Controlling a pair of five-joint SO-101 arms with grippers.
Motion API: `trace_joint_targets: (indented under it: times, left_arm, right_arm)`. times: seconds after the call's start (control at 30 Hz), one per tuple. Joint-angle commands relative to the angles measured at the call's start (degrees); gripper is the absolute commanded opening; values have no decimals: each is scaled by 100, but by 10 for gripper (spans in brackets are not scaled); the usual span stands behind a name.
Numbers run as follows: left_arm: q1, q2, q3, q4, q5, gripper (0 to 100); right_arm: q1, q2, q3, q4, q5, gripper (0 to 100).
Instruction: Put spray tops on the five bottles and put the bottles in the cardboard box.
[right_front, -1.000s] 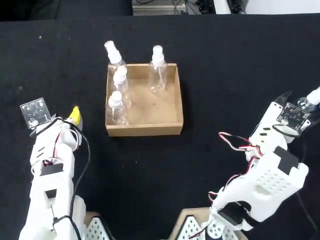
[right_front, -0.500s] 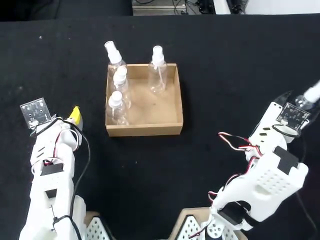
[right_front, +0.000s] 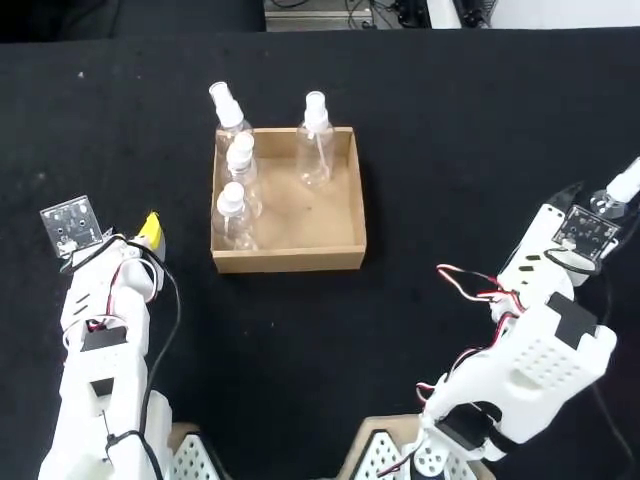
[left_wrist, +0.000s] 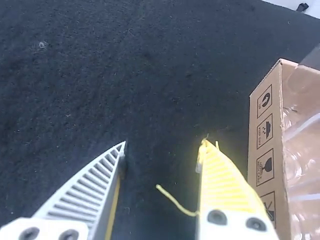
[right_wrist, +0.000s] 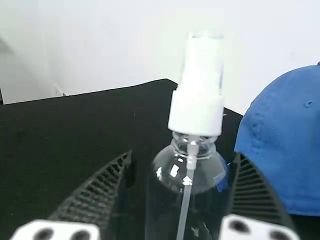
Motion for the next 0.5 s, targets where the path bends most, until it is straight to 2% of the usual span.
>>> trace_joint_targets:
  times: [0.0,0.47]
  left_arm:
    - [75,9,-66,-132,-26,209]
    - [84,9,-57,-132,-26,209]
  right_arm:
    - [-53,-374,-66,18,-9,269]
    - [62,-374,101,0,-18,268]
